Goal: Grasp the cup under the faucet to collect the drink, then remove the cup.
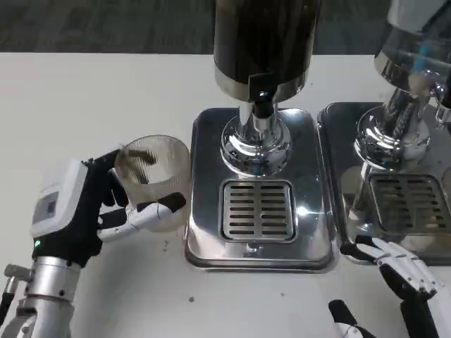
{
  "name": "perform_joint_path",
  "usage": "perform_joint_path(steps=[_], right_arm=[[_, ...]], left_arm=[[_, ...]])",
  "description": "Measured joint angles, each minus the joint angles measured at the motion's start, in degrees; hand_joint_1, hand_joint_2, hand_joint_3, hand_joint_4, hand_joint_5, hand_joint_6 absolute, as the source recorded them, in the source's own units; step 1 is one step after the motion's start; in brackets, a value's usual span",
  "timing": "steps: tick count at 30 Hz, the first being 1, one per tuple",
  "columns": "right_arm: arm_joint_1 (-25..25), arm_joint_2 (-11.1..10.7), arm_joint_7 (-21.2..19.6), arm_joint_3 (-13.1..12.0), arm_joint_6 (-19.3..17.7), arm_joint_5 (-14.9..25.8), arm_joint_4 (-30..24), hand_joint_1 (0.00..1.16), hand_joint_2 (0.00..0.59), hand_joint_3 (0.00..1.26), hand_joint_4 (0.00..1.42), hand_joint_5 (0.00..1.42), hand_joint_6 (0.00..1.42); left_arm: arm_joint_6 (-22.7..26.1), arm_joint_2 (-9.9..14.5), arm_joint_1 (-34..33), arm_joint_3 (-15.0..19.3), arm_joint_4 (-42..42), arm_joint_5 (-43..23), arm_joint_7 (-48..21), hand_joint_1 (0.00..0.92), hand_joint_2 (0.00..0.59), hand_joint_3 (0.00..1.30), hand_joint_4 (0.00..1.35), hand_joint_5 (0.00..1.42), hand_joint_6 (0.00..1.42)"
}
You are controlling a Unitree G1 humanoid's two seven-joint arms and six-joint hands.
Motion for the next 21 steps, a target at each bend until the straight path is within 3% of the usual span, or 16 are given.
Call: perform_joint_path(steps=[10,21], right_arm=[[0.06,0.35,-0.16,0.01,-0.14,-0.01,0.00,0.48,0.339,0.36,0.25,0.25,0.38],[2.21,1.47,-1.16,0.01,-0.16,-1.17,-0.92,0.47,0.348,0.36,0.25,0.25,0.38]], left_arm=[[-0.14,-4.01,-0.19,-4.22,-2.70,3.78,-4.61,0.259,0.153,0.62,0.75,0.98,1.06],[0.94,-8.41,-8.10,-8.00,6.64,6.71,-5.08,0.270,0.150,0.63,0.75,0.98,1.05]])
